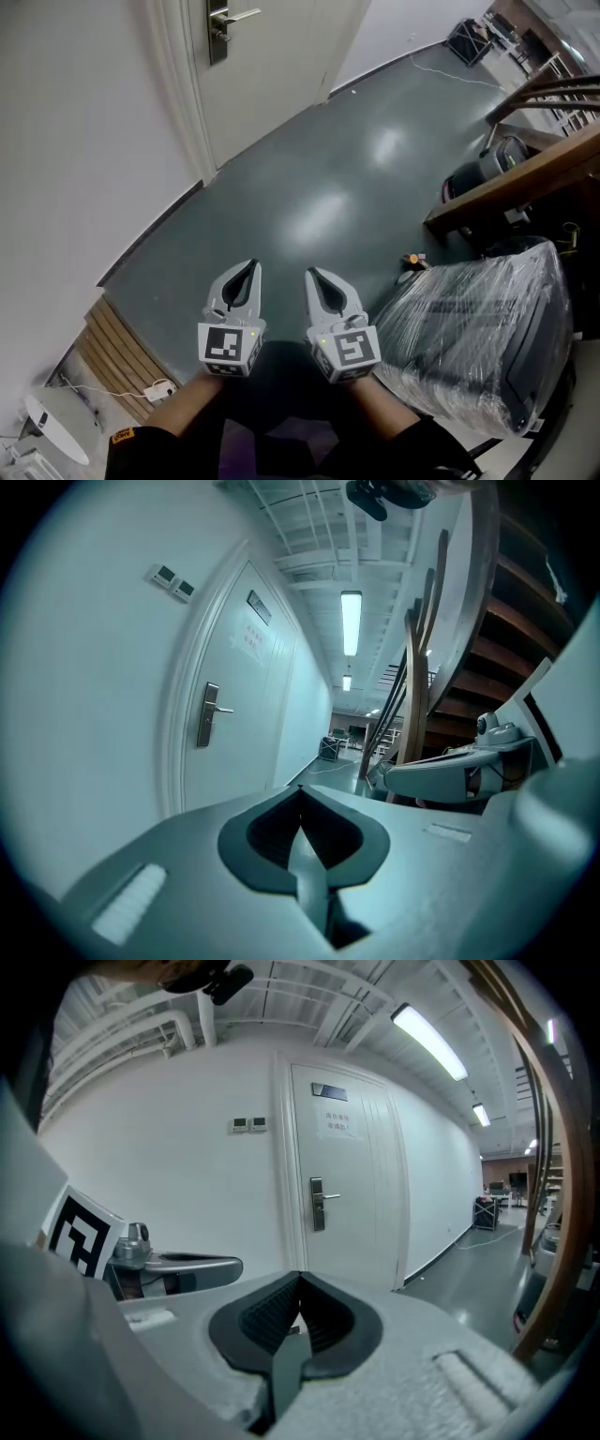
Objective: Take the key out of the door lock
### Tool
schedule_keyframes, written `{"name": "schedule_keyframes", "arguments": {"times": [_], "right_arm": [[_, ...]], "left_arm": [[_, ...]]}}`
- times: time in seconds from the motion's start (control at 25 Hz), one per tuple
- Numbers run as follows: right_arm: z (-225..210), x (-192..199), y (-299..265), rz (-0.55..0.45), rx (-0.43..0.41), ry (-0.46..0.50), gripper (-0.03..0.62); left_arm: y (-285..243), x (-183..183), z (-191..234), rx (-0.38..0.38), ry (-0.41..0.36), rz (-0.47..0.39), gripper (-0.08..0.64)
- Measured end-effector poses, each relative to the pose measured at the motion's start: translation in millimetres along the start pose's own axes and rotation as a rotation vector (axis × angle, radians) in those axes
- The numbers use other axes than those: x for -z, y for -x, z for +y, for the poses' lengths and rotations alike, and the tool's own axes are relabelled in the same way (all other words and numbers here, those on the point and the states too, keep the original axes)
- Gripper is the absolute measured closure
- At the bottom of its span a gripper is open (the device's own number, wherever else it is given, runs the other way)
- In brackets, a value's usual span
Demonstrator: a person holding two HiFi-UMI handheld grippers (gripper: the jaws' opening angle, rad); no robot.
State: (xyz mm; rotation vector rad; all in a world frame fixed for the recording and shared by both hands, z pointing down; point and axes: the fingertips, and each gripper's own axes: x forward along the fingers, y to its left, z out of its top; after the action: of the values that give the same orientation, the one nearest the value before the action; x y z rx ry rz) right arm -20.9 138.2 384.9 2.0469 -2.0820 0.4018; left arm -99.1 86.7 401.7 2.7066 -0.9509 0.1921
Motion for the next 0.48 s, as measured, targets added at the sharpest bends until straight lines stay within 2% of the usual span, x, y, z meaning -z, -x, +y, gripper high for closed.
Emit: {"name": "schedule_keyframes", "arguments": {"times": [0.24, 0.48], "right_arm": [[-4, -15, -35, -0.018, 0.002, -0.001, 0.6], [-15, -22, -76, -0.03, -0.054, 0.006, 0.6]], "left_arm": [[-21, -18, 26, -0.017, 0.007, -0.024, 0.541], [-46, -16, 55, -0.076, 0.012, -0.009, 0.541]]}}
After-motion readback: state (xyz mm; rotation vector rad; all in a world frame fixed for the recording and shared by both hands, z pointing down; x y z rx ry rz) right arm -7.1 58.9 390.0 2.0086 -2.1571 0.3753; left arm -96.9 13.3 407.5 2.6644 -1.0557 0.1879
